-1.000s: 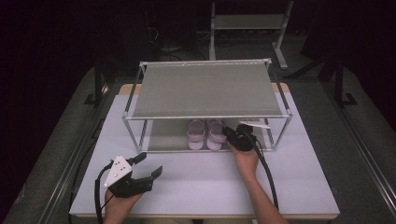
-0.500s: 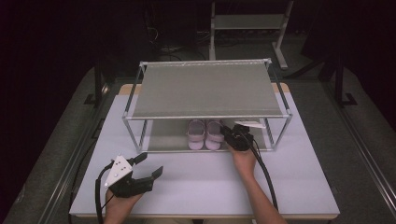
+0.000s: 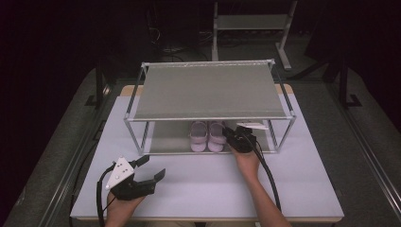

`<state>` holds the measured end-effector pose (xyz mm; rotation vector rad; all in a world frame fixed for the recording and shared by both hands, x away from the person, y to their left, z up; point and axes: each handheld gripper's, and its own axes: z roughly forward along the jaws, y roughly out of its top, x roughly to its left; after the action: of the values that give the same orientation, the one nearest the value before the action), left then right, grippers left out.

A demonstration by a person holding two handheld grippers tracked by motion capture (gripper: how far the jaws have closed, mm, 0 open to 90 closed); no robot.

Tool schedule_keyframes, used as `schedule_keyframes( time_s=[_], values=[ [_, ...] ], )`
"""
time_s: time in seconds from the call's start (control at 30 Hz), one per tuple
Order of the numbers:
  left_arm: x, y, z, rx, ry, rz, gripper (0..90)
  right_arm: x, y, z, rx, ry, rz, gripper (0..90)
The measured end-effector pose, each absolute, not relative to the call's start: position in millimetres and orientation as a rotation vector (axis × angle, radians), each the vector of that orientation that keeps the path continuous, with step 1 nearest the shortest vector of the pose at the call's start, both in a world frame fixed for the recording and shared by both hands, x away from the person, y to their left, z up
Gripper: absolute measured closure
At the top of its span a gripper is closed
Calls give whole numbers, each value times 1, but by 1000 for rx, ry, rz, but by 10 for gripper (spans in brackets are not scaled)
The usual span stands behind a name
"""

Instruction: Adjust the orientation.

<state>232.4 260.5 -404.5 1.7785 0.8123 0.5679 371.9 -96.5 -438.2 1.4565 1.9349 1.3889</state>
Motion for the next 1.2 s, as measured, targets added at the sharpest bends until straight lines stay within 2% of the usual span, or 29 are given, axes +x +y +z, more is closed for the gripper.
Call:
schedule_keyframes(
  time_s=[0.47, 0.7, 1.2],
  values=[
    [234, 260, -405, 1776, 819, 574, 250, 368, -103, -436, 1519, 1898, 1508, 734],
    [233, 259, -404, 1785, 807, 579, 250, 361, -111, -429, 1530, 1902, 1550, 653],
    [231, 260, -404, 1785, 802, 581, 250, 337, -135, -431, 1554, 1888, 1603, 557]
  ],
)
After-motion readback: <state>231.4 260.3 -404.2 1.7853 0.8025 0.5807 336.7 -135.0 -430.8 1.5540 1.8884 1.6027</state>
